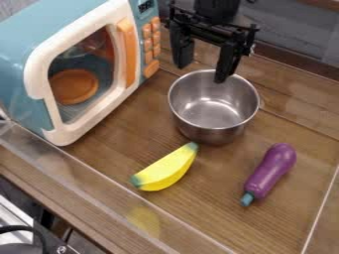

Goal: Put the eggplant in the silver pot

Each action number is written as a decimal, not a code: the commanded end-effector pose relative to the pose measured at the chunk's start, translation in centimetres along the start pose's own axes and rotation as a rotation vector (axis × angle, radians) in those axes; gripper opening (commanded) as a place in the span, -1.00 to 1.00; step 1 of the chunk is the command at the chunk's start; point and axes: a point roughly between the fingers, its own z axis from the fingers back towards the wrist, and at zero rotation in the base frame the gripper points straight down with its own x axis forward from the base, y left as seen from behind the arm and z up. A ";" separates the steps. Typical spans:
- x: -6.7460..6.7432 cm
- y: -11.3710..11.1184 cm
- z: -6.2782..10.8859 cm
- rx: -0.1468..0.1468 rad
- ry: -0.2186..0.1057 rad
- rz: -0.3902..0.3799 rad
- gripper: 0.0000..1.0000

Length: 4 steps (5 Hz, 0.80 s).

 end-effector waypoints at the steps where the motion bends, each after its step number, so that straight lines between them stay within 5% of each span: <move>1: -0.7 -0.2 -1.1 0.003 0.011 -0.051 1.00; 4: -3.4 -8.1 -3.8 0.002 -0.027 -0.280 1.00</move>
